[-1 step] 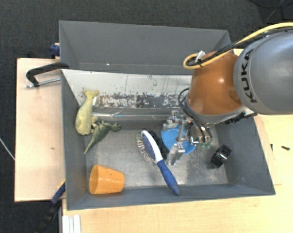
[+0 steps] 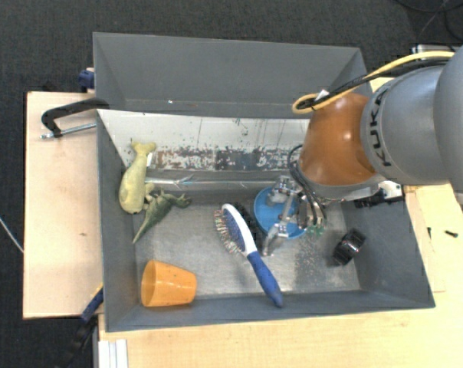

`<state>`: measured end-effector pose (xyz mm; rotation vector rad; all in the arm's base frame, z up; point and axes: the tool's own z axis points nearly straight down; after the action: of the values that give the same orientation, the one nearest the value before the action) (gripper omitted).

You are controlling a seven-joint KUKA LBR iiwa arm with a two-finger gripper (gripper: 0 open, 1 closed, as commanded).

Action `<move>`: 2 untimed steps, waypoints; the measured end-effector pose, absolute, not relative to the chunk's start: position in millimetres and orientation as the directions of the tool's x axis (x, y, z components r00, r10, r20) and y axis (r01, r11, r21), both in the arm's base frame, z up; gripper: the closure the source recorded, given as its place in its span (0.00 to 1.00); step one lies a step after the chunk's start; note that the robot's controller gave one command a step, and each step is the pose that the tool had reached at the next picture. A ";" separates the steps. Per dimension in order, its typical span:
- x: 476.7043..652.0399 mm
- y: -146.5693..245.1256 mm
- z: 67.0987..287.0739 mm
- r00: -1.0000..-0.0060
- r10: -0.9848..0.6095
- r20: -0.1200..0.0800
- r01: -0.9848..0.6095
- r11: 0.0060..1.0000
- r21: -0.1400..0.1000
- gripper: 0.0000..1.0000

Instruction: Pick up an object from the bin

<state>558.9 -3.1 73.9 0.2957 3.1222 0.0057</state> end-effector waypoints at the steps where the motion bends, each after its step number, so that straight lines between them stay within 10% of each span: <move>1: 560.3 -2.2 76.2 -0.982 0.186 -0.003 0.186 0.982 0.002 0.00; 2: 561.2 -1.8 77.7 -0.983 0.186 -0.002 0.186 0.983 0.002 0.00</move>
Offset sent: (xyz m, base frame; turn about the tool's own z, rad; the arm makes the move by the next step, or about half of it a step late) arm 0.0000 0.0000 0.0000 0.0000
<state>561.2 -1.8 77.7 0.2927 3.1256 0.0020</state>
